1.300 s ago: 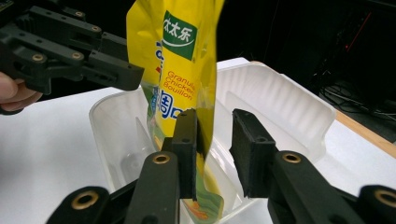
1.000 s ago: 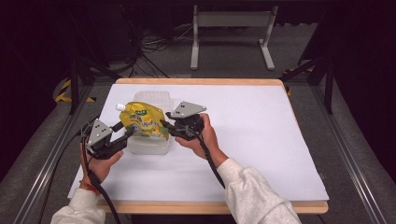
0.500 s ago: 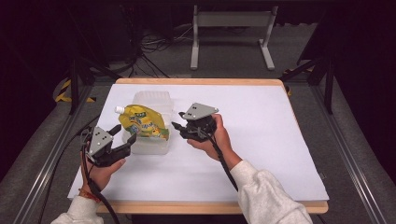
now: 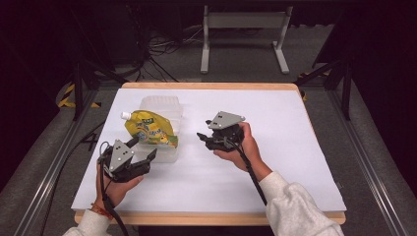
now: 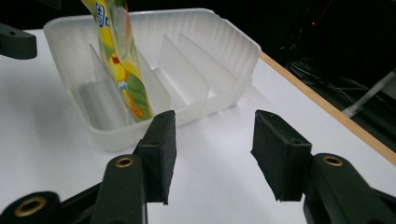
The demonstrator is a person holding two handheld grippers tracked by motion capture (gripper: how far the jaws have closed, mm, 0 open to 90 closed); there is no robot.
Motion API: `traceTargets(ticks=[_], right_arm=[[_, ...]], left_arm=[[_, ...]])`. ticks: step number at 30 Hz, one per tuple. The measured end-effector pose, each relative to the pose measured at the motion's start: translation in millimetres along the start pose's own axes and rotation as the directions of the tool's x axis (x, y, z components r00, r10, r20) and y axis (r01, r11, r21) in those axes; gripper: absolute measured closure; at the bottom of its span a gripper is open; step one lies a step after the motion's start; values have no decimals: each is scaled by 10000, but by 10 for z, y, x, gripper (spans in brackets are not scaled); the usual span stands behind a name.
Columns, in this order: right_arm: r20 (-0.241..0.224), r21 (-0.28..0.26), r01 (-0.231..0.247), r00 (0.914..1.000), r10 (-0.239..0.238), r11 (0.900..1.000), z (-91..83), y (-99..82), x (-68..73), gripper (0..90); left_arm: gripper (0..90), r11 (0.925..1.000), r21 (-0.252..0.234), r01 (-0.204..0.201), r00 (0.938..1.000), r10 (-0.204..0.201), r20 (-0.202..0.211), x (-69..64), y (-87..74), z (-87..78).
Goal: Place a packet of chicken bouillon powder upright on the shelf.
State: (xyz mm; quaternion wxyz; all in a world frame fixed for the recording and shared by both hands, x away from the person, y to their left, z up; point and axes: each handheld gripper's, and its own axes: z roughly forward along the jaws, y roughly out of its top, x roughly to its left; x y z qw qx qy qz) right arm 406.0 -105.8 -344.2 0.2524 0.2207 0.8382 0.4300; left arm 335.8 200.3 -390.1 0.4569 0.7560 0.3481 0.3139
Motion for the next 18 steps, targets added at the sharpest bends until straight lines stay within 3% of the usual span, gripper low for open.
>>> traceTargets(ticks=[9, 18], right_arm=[[243, 458, 344, 9991, -355, 9984, -198, -187, -106, 455], [447, 751, 542, 9973, -577, 9957, -407, -358, -172, 402]], left_arm=[[264, 9991, 237, -349, 9991, 343, 239, -142, 3, 69], [220, 9955, 500, -808, 9937, 766, 815, -295, -5, 93]])
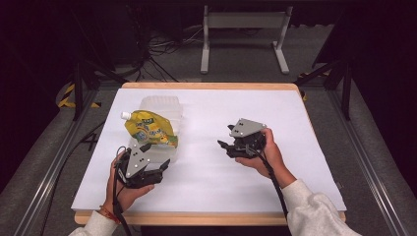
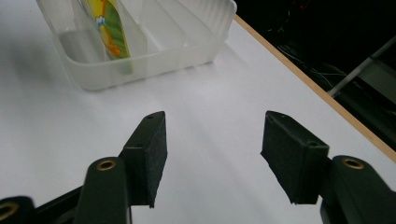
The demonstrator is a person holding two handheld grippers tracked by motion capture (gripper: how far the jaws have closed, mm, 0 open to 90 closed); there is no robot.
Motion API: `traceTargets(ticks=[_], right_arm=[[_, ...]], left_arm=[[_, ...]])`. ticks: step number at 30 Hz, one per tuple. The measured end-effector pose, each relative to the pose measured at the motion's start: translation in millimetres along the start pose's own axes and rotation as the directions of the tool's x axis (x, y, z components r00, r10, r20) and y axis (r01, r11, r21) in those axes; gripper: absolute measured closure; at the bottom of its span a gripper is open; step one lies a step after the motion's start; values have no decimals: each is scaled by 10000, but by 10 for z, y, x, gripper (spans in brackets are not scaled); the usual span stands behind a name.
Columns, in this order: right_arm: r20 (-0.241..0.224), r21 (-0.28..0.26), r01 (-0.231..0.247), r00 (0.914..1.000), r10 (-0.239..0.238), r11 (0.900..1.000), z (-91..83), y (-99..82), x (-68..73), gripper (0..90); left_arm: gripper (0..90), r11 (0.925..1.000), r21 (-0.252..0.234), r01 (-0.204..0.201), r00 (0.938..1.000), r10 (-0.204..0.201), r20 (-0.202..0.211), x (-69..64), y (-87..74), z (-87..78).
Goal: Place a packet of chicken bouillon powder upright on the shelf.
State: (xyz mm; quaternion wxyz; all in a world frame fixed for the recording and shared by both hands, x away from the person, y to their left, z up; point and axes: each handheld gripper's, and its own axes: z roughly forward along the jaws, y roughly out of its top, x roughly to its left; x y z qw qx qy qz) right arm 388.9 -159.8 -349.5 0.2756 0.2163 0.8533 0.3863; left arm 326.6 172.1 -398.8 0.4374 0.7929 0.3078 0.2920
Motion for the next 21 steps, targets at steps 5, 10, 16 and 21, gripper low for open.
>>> traceTargets(ticks=[5, 10, 16, 21], right_arm=[[222, 120, 80, 9997, -82, 9999, -98, -91, -34, 375], [414, 319, 209, 9989, -222, 9993, -195, -199, -37, 349], [676, 481, 202, 9974, -234, 9986, -302, -342, -50, 327], [830, 519, -12, 9965, -31, 9987, -386, -468, -84, 309]], left_arm=[[206, 9997, 150, -196, 9996, 193, 217, -73, -1, 32], [187, 9988, 337, -353, 9980, 335, 534, -151, -10, 43], [162, 9949, 737, -692, 9948, 633, 796, -227, -77, 53], [154, 9931, 905, -745, 9929, 654, 996, -254, -101, 71]])
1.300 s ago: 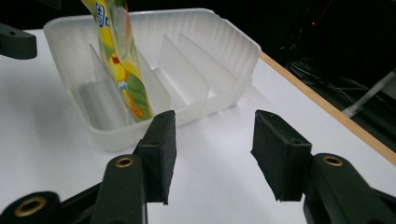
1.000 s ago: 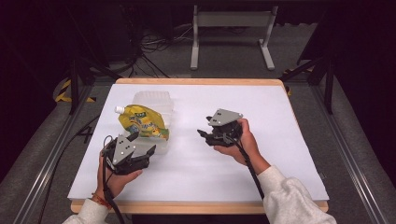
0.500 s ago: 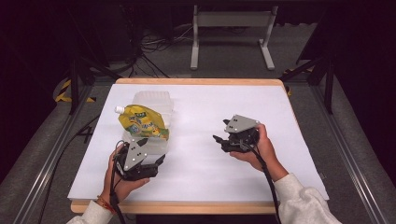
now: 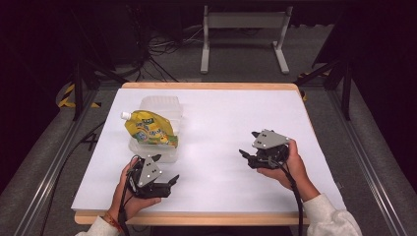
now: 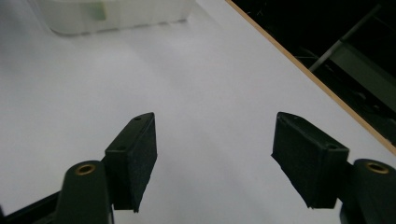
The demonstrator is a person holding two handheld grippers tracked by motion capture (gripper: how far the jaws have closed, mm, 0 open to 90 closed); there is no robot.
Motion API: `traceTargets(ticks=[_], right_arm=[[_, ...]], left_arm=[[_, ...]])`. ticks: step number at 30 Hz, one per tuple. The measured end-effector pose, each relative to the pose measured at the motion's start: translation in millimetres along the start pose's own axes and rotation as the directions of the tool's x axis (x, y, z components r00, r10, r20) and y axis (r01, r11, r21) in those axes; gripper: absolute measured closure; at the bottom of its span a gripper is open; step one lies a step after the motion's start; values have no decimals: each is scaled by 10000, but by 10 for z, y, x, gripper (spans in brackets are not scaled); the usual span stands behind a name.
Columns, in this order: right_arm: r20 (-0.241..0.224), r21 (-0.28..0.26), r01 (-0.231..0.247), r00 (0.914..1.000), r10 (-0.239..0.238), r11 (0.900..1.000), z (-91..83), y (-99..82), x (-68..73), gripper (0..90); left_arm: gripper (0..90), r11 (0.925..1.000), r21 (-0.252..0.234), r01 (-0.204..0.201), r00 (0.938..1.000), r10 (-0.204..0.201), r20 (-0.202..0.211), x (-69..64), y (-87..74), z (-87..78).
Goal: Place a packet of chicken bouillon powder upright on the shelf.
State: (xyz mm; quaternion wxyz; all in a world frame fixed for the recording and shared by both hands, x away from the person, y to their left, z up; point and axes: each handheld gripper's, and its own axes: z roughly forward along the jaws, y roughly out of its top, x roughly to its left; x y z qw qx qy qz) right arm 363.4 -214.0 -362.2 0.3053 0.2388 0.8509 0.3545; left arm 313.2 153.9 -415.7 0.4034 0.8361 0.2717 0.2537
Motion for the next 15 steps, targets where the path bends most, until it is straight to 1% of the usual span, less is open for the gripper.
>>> traceTargets(ticks=[2, 4, 5, 7, 9, 10, 12, 15], right_arm=[[81, 1, -76, 9999, 76, 10000, -36, -64, -15, 304], [119, 37, -151, 9998, 151, 9999, -63, -121, -26, 290], [135, 73, -150, 9998, 149, 9999, -72, -143, -31, 286], [285, 136, -155, 9995, 151, 9998, -97, -202, -30, 284], [268, 213, -148, 9995, 142, 9997, -120, -260, -29, 276], [286, 239, -144, 9995, 137, 9996, -131, -290, -29, 271], [290, 259, -237, 9993, 229, 9994, -159, -360, -30, 265], [398, 354, -242, 9989, 228, 9991, -200, -451, -31, 251]], left_arm=[[150, 10000, 4, -14, 9999, 14, 156, -13, -4, 10], [146, 9999, 102, -97, 9998, 95, 157, -27, -9, 23], [145, 9999, 120, -114, 9996, 111, 259, -33, -14, 32], [142, 9997, 203, -155, 9995, 150, 261, -51, -24, 49], [141, 9995, 267, -167, 9992, 157, 372, -63, -29, 63], [138, 9993, 293, -224, 9991, 213, 359, -71, -31, 69], [138, 9991, 340, -235, 9987, 219, 465, -82, -33, 83], [135, 9985, 449, -312, 9982, 288, 528, -105, -40, 100]])
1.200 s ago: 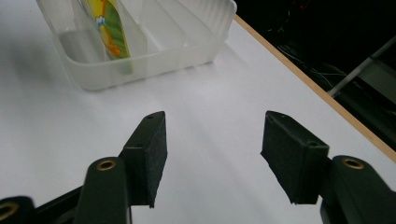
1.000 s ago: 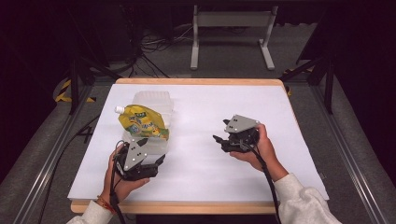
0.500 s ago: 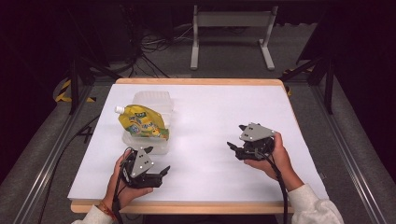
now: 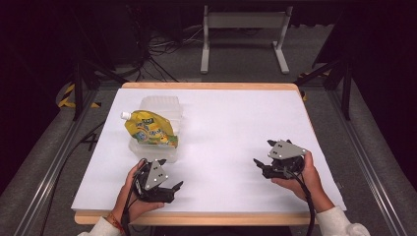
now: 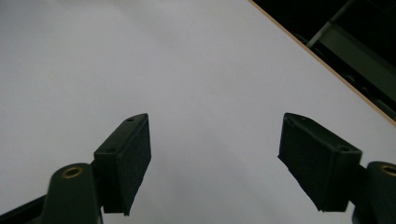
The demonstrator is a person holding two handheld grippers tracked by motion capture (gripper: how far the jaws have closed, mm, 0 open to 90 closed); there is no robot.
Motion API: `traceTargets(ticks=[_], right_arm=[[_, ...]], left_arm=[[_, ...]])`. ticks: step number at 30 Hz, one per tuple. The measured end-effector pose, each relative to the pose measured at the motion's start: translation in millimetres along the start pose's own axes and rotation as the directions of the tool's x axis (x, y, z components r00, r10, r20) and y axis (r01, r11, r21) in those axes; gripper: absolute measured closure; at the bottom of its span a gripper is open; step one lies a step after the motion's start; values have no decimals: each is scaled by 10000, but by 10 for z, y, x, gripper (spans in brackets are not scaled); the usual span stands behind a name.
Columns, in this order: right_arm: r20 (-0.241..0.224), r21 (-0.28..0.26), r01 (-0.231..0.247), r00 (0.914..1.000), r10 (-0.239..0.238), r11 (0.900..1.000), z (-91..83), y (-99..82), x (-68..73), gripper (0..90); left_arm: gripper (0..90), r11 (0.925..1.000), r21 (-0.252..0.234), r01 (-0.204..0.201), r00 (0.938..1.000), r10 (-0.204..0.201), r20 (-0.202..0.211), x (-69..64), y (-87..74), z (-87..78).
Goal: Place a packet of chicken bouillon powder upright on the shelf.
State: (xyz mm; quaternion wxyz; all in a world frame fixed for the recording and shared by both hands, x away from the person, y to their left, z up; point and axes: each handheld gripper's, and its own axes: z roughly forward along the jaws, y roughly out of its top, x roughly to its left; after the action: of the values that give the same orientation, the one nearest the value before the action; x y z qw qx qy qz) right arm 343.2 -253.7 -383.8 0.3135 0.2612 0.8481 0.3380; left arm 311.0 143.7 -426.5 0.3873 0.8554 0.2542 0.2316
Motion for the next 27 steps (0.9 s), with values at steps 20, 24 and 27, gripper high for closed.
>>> traceTargets(ticks=[20, 24, 27], right_arm=[[541, 119, -1139, 9921, 1131, 9934, -274, -643, -143, 198], [571, 55, -1330, 9895, 1325, 9911, -323, -754, -150, 193], [615, 18, -1545, 9861, 1541, 9880, -358, -833, -153, 193]], left_arm=[[109, 9995, 329, -37, 9996, 28, 269, -12, -49, 53], [108, 9993, 360, -45, 9994, 33, 330, -6, -57, 66], [107, 9992, 399, -89, 9993, 74, 376, -7, -54, 75]])
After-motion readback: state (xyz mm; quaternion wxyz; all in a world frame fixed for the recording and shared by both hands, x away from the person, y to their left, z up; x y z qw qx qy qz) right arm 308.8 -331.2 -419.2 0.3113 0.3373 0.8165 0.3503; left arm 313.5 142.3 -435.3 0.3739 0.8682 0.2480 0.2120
